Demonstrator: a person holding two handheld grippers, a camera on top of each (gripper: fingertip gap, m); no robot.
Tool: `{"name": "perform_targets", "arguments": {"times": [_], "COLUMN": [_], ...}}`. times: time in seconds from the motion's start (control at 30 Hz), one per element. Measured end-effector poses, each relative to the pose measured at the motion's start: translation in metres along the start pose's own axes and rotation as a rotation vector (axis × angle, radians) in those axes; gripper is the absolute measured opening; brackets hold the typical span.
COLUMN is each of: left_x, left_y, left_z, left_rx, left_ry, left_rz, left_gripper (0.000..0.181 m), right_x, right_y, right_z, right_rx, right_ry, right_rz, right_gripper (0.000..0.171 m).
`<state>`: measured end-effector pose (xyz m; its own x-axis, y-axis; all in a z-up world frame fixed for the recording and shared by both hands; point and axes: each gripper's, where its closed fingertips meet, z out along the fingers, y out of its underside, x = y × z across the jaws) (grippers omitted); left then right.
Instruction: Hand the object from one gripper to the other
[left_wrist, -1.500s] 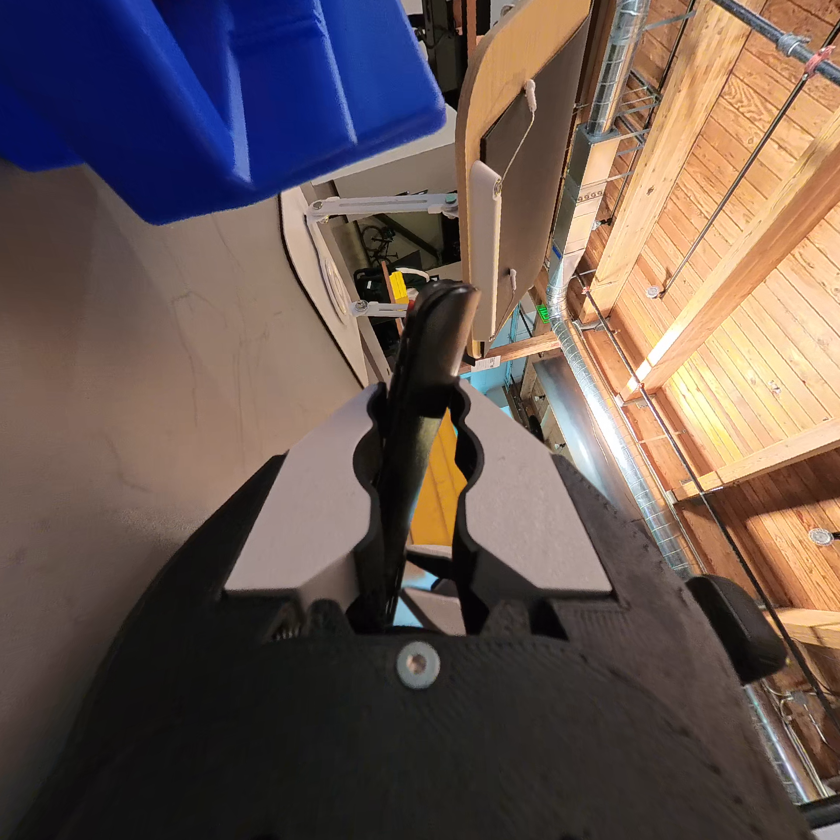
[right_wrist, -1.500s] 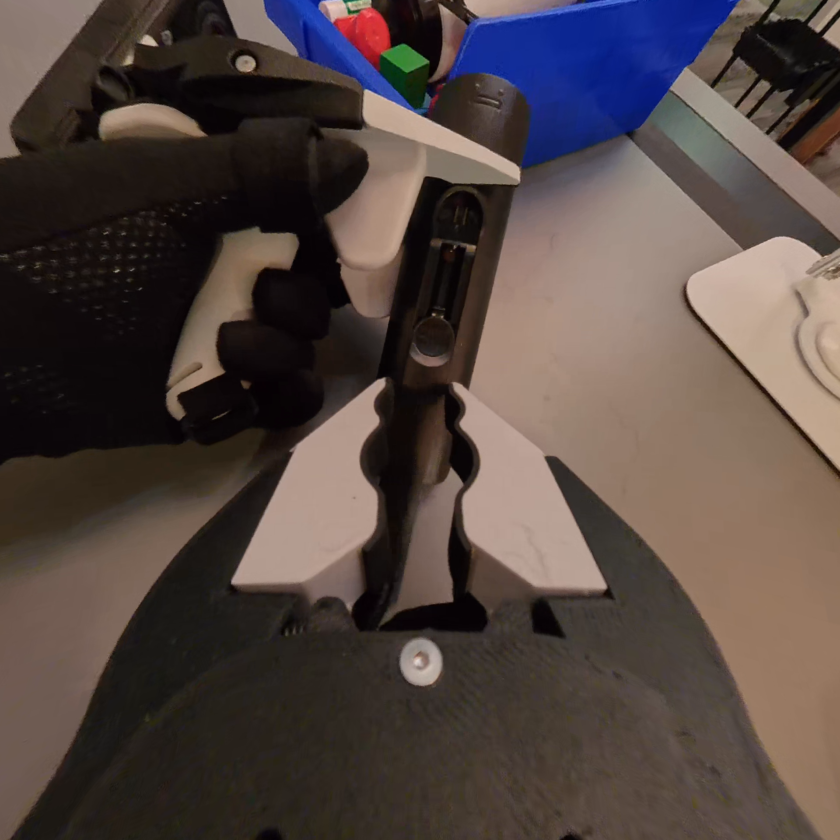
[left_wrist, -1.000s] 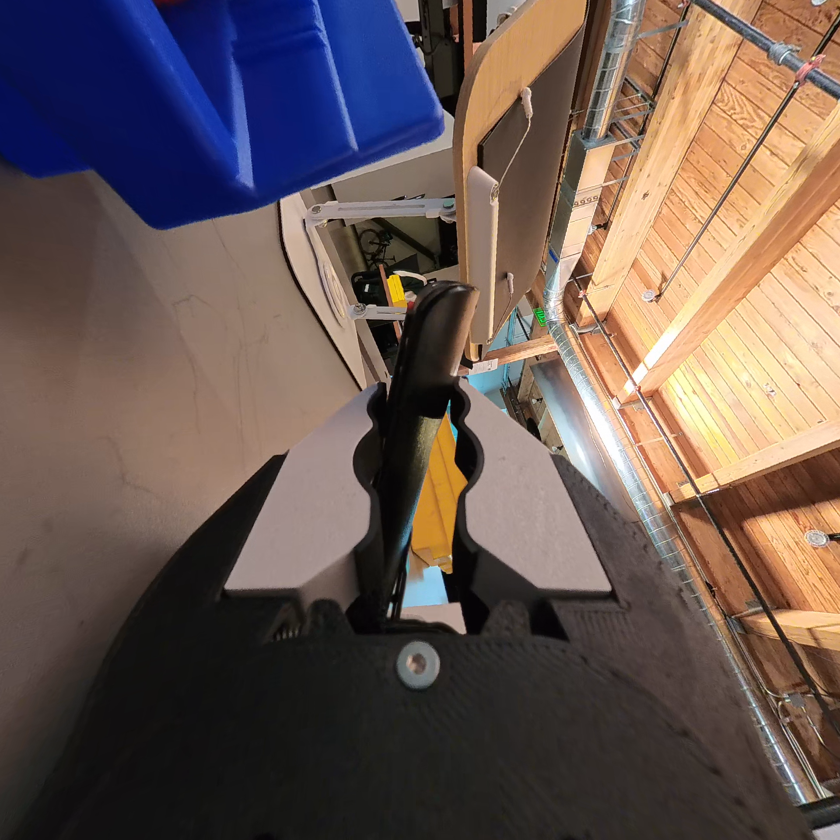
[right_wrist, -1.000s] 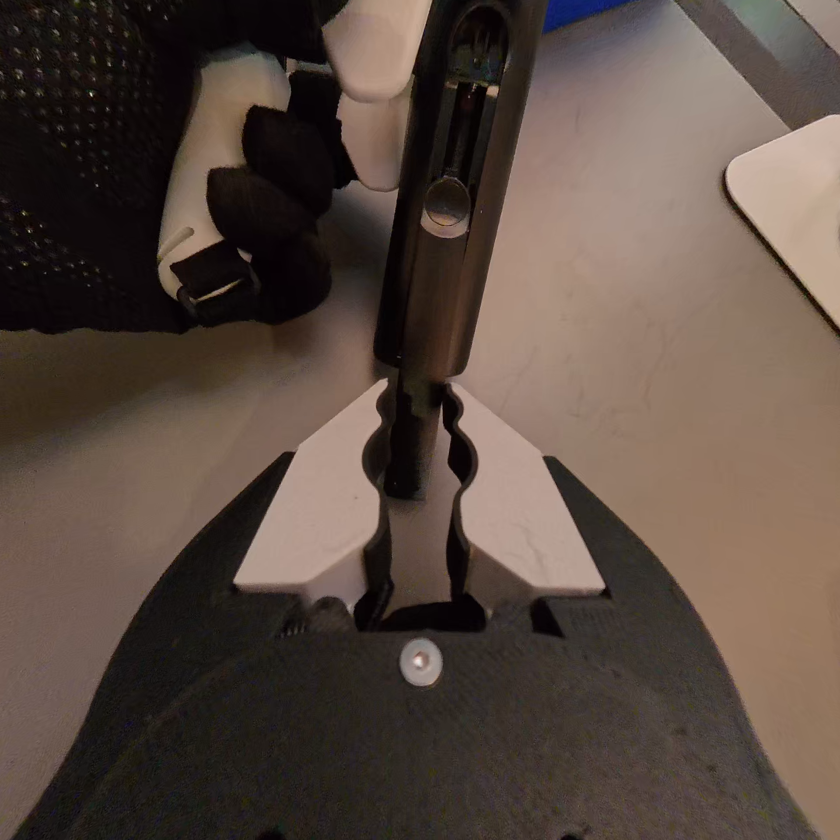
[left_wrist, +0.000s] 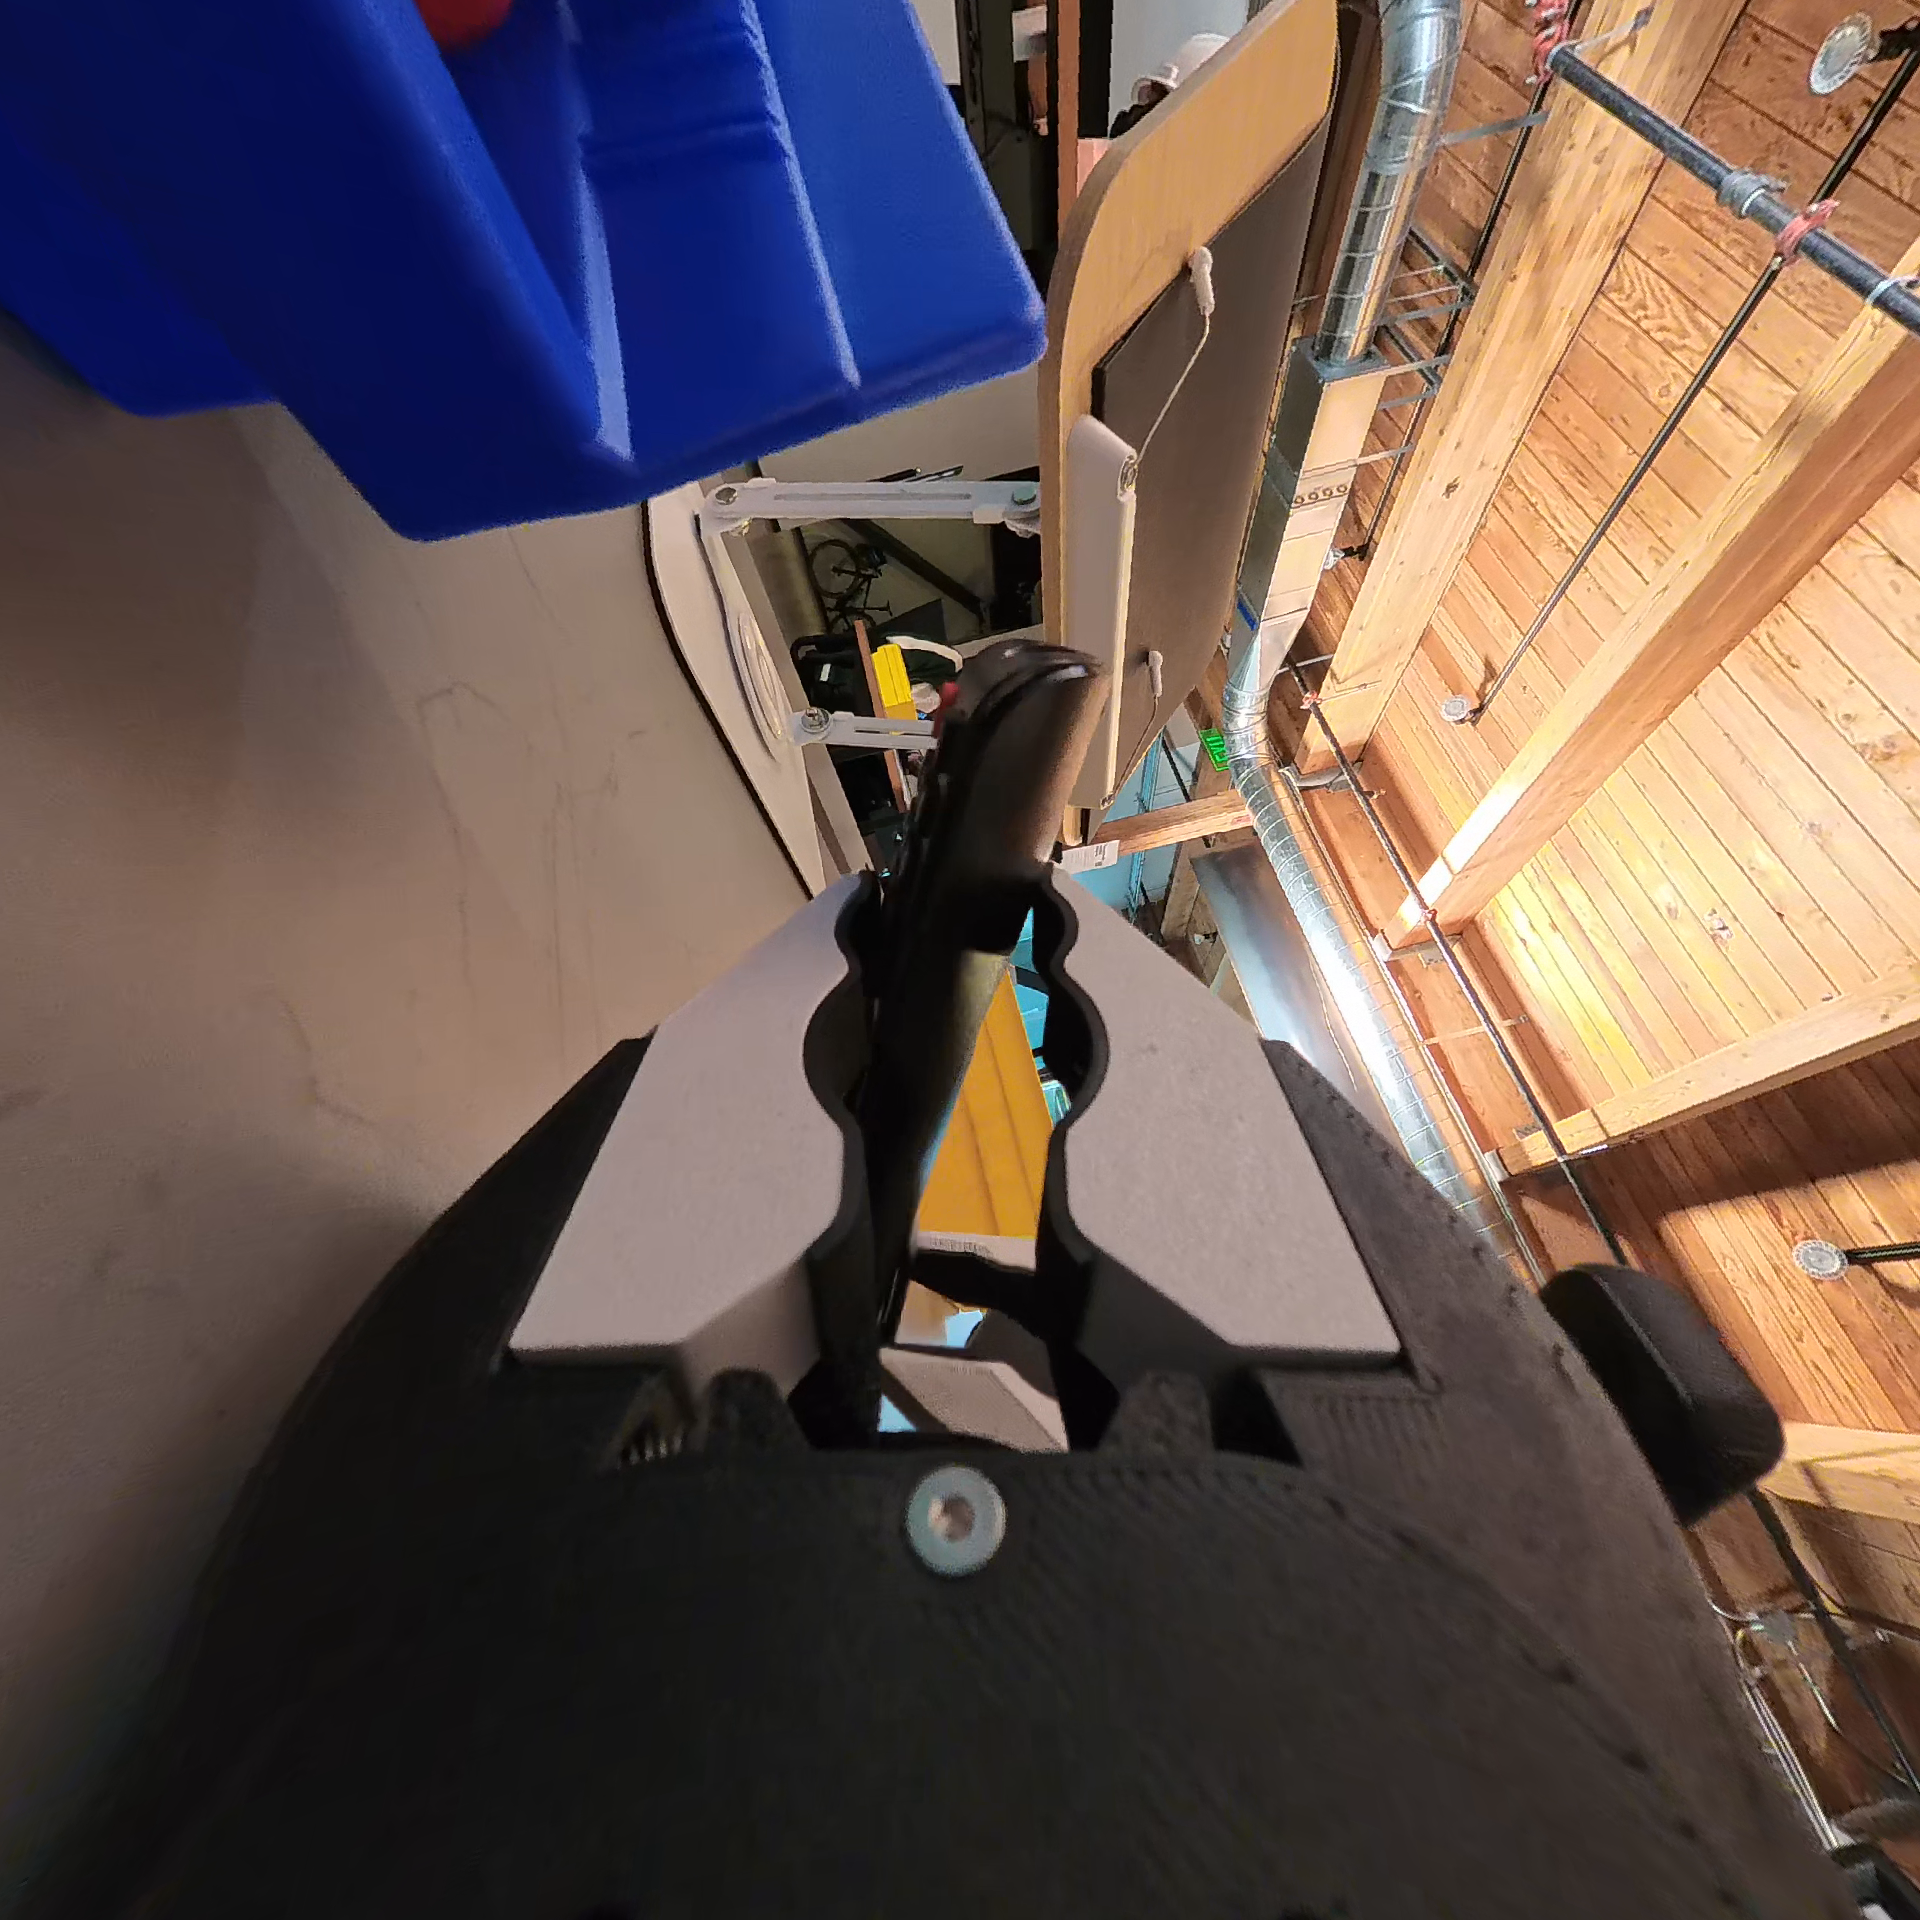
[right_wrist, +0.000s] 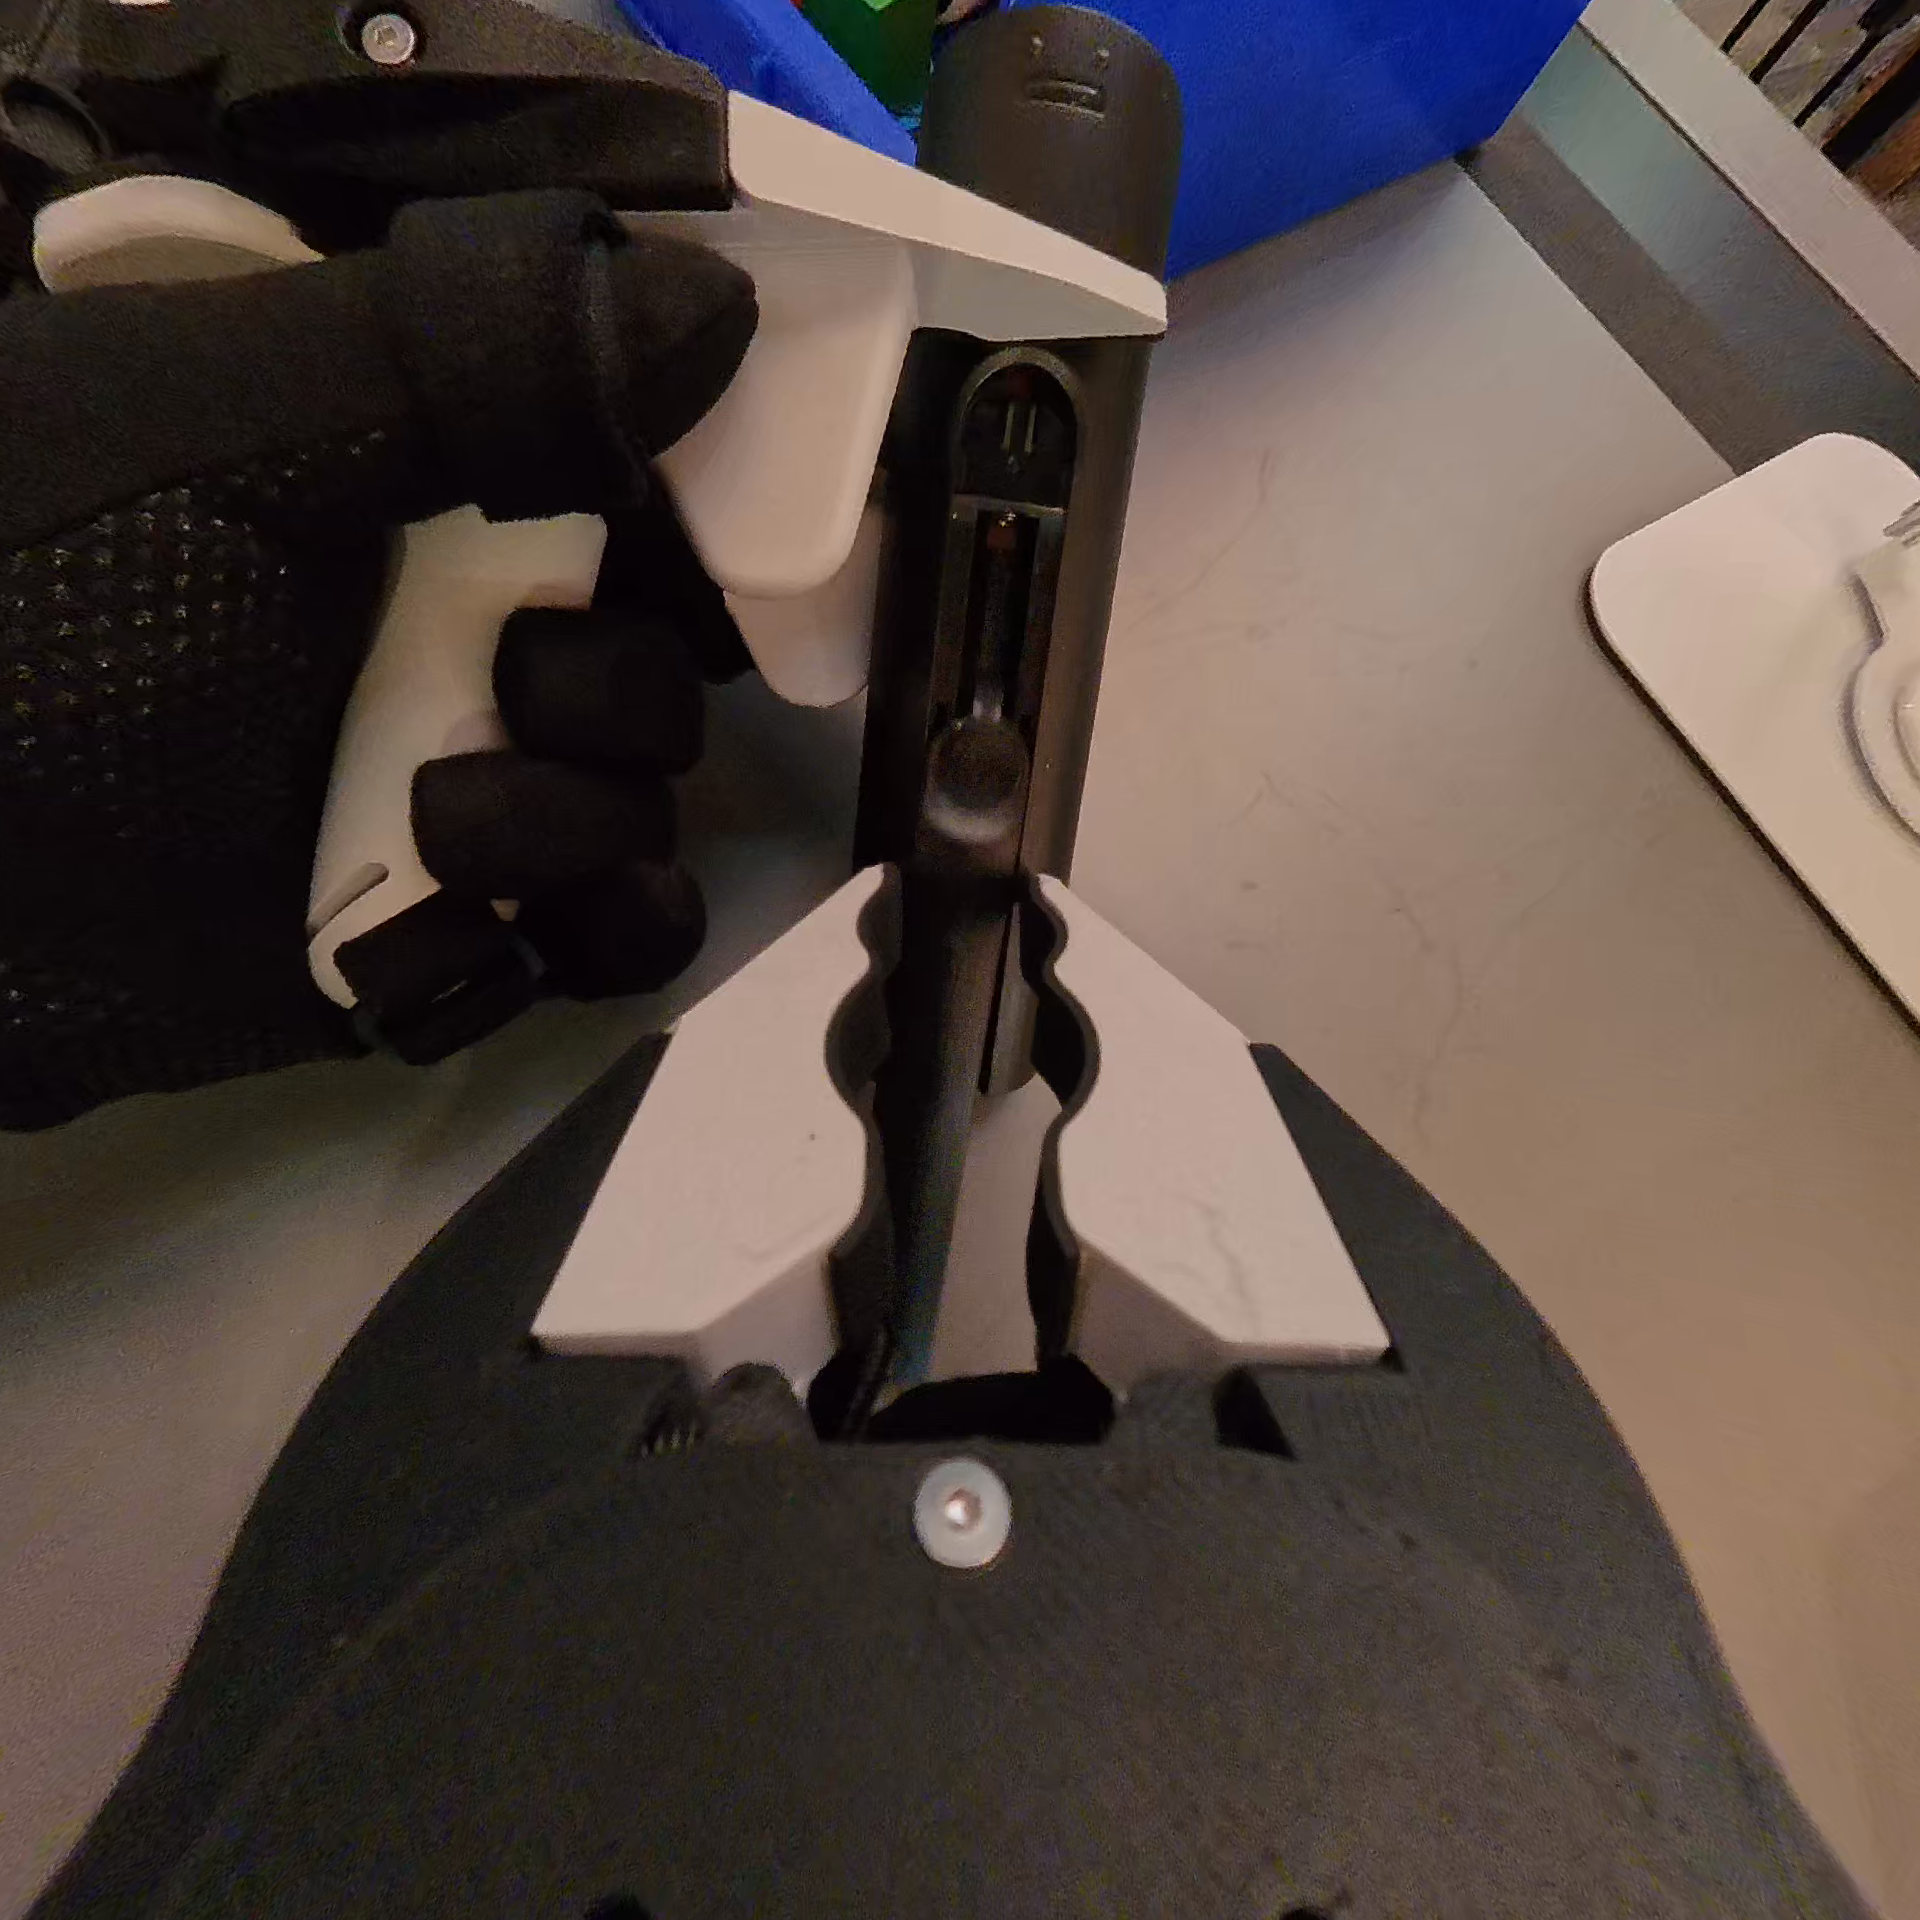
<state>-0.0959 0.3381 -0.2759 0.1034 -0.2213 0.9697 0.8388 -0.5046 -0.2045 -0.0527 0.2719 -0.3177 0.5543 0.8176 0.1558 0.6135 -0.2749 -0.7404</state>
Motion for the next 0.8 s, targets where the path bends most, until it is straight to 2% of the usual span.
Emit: {"name": "perform_targets", "arguments": {"times": [0.2,0.3,0.4,0.5,0.6,0.67,0.73,0.8], "left_x": [-0.001,0.001,0.0,0.0,0.001,0.0,0.0,0.0], "left_y": [0.0,0.001,0.002,0.003,0.003,0.003,0.003,0.004], "left_z": [0.0,0.0,0.0,0.001,0.001,0.001,0.001,0.001], "left_rx": [-0.001,-0.01,-0.013,-0.019,-0.019,-0.021,-0.021,-0.025], "left_ry": [-0.006,0.004,0.002,0.003,0.004,0.003,0.002,0.0], "left_rz": [0.001,0.001,-0.002,-0.003,-0.002,-0.001,-0.001,0.002], "left_gripper": [0.028,0.026,0.026,0.026,0.026,0.026,0.026,0.026], "right_x": [0.001,-0.002,-0.003,-0.002,-0.01,-0.009,-0.017,-0.018], "right_y": [0.0,-0.007,0.011,0.04,0.061,0.071,0.08,0.085], "right_z": [0.002,-0.011,-0.019,-0.027,-0.039,-0.049,-0.062,-0.067], "right_rx": [0.026,0.087,0.03,-0.018,-0.04,-0.076,-0.1,-0.083], "right_ry": [0.0,-0.034,-0.106,-0.181,-0.271,-0.25,-0.286,-0.283], "right_rz": [-0.018,-0.038,-0.035,-0.01,-0.004,-0.06,-0.136,-0.239], "right_gripper": [0.019,0.034,0.063,0.068,0.059,0.054,0.042,0.047]}}
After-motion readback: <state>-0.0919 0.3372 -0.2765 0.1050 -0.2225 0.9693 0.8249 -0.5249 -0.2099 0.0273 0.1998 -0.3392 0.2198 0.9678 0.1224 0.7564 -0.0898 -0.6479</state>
